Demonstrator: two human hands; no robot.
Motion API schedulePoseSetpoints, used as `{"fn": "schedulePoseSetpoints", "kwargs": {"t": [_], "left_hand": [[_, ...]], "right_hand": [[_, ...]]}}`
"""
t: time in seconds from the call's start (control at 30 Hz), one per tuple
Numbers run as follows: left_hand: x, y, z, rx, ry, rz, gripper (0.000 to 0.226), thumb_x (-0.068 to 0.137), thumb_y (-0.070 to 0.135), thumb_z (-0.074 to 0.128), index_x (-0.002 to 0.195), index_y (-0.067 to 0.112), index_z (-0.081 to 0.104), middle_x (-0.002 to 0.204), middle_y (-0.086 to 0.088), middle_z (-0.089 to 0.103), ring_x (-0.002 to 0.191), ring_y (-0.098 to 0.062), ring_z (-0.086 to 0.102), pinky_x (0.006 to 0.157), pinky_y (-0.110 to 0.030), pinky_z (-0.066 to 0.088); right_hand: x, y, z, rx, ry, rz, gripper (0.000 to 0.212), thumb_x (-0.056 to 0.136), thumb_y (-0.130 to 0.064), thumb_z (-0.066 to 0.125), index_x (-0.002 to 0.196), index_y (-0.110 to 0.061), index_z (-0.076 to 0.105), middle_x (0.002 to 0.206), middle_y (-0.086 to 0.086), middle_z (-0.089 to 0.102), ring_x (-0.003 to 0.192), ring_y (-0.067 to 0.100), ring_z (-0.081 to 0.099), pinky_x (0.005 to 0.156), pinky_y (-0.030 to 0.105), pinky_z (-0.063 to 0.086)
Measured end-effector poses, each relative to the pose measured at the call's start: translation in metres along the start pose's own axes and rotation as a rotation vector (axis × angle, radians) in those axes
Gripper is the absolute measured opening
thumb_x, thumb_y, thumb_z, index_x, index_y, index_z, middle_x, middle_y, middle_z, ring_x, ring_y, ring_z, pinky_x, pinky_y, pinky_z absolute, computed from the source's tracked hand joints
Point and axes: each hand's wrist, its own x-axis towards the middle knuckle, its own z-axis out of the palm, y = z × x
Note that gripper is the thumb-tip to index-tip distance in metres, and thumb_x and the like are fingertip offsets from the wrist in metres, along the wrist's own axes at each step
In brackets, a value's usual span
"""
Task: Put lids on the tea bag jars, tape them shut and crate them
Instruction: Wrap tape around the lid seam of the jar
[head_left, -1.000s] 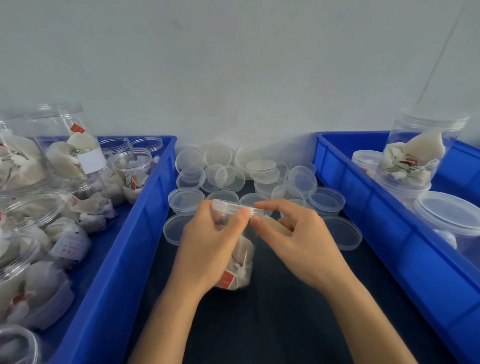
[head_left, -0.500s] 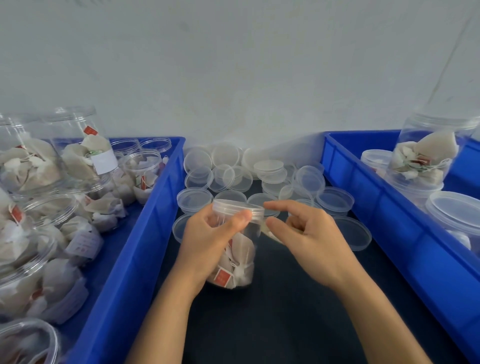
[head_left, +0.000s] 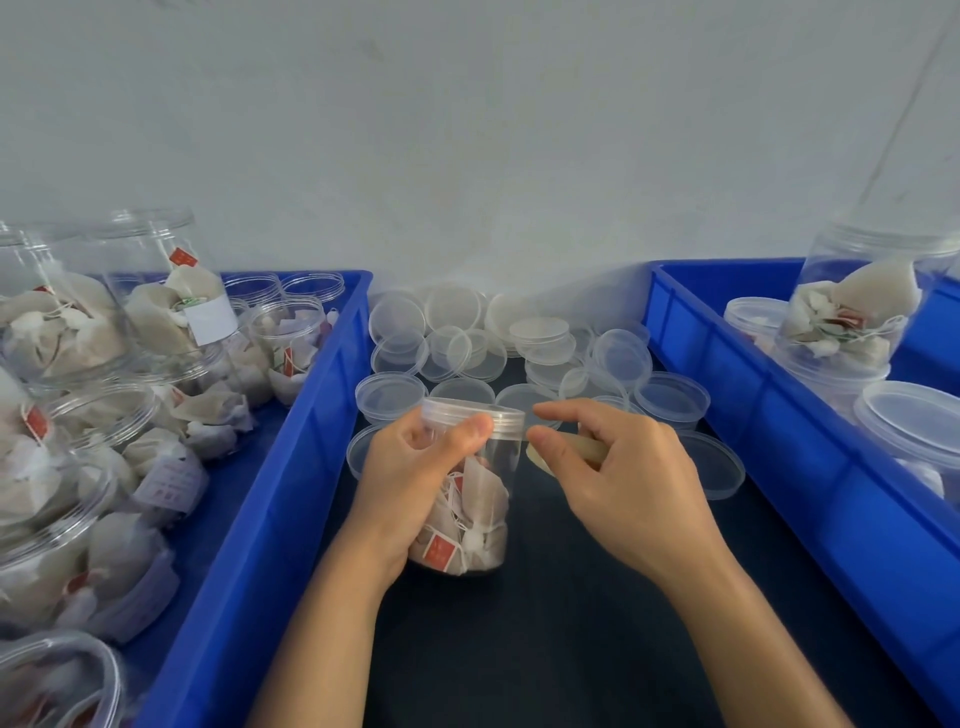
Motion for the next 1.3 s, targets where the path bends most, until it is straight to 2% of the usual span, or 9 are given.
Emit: {"fn": "schedulePoseSetpoints", "kwargs": {"t": [0.23,0.33,0.43,0.57,0.7,0.83,0.97,1.13,1.3], "left_hand": [[-0.002,-0.001,-0.002,-0.076,-0.064,-0.047,0.062,0.068,0.065,0.081,0.118,0.028,0.077,0.115,-0.004,0.080,0.107,-0.026,0.077,0.102,-0.055,0.056],[-0.001,-0.003,-0.007,-0.094,-0.168,-0.049,0.052,0.074,0.061,0.077,0.116,0.028,0.079,0.118,-0.009,0.079,0.108,-0.028,0.077,0.093,-0.043,0.061],[-0.001,-0.004,-0.010,-0.074,-0.257,-0.064,0.043,0.078,0.061,0.073,0.114,0.037,0.079,0.120,-0.005,0.078,0.113,-0.023,0.075,0.091,-0.034,0.061],[0.001,-0.006,-0.006,0.029,-0.112,-0.004,0.072,0.069,0.075,0.068,0.129,0.037,0.063,0.122,0.008,0.072,0.115,-0.012,0.070,0.096,-0.031,0.054],[-0.003,-0.003,-0.001,0.242,0.126,0.231,0.056,0.078,0.072,0.062,0.122,0.038,0.064,0.108,0.021,0.071,0.099,-0.005,0.072,0.078,-0.023,0.060],[-0.004,-0.003,0.006,0.339,0.153,0.271,0.058,0.085,0.072,0.053,0.137,0.047,0.059,0.113,0.036,0.067,0.104,0.007,0.068,0.085,-0.027,0.059],[-0.005,-0.001,0.010,0.508,0.139,0.264,0.085,0.073,0.101,0.045,0.144,0.053,0.042,0.111,0.052,0.056,0.104,0.020,0.059,0.082,-0.020,0.052],[-0.002,-0.005,0.006,0.326,0.135,0.204,0.076,0.078,0.092,0.056,0.137,0.045,0.051,0.116,0.026,0.069,0.105,0.005,0.067,0.090,-0.029,0.056],[-0.002,-0.009,-0.001,0.163,0.173,0.162,0.067,0.078,0.082,0.060,0.131,0.041,0.058,0.112,0.017,0.070,0.102,-0.008,0.072,0.091,-0.036,0.059]], "right_hand": [[0.004,0.004,0.000,0.053,-0.094,0.024,0.043,0.089,-0.070,0.059,0.130,-0.057,0.062,0.072,-0.024,0.066,0.077,0.003,0.065,0.074,0.038,0.059],[0.004,0.006,-0.003,0.084,-0.215,0.025,0.046,0.089,-0.075,0.052,0.134,-0.065,0.053,0.075,-0.013,0.065,0.072,0.007,0.062,0.070,0.035,0.054],[0.003,0.004,-0.003,0.107,-0.284,0.011,0.043,0.091,-0.074,0.046,0.134,-0.069,0.050,0.072,-0.019,0.064,0.070,0.001,0.060,0.067,0.028,0.047],[0.001,-0.001,-0.003,0.088,-0.208,0.006,0.038,0.098,-0.065,0.052,0.135,-0.059,0.060,0.063,-0.022,0.063,0.066,-0.002,0.060,0.065,0.025,0.044],[-0.006,-0.010,0.000,-0.044,-0.042,-0.019,0.046,0.089,-0.073,0.048,0.128,-0.057,0.066,0.064,-0.032,0.062,0.069,-0.005,0.061,0.063,0.025,0.044],[-0.012,-0.017,0.003,-0.167,0.128,-0.105,0.045,0.093,-0.072,0.048,0.120,-0.047,0.075,0.060,-0.019,0.063,0.063,0.009,0.064,0.062,0.035,0.055],[-0.013,-0.023,0.008,-0.277,0.173,-0.152,0.046,0.099,-0.069,0.040,0.117,-0.045,0.075,0.063,-0.017,0.061,0.058,0.010,0.059,0.052,0.033,0.049],[-0.013,-0.024,0.007,-0.140,0.018,-0.062,0.041,0.098,-0.061,0.046,0.134,-0.051,0.061,0.065,-0.019,0.061,0.065,0.007,0.061,0.067,0.038,0.055],[-0.012,-0.025,0.005,-0.089,-0.066,-0.053,0.038,0.100,-0.050,0.047,0.138,-0.048,0.055,0.069,-0.022,0.060,0.065,0.010,0.057,0.073,0.039,0.055]]}}
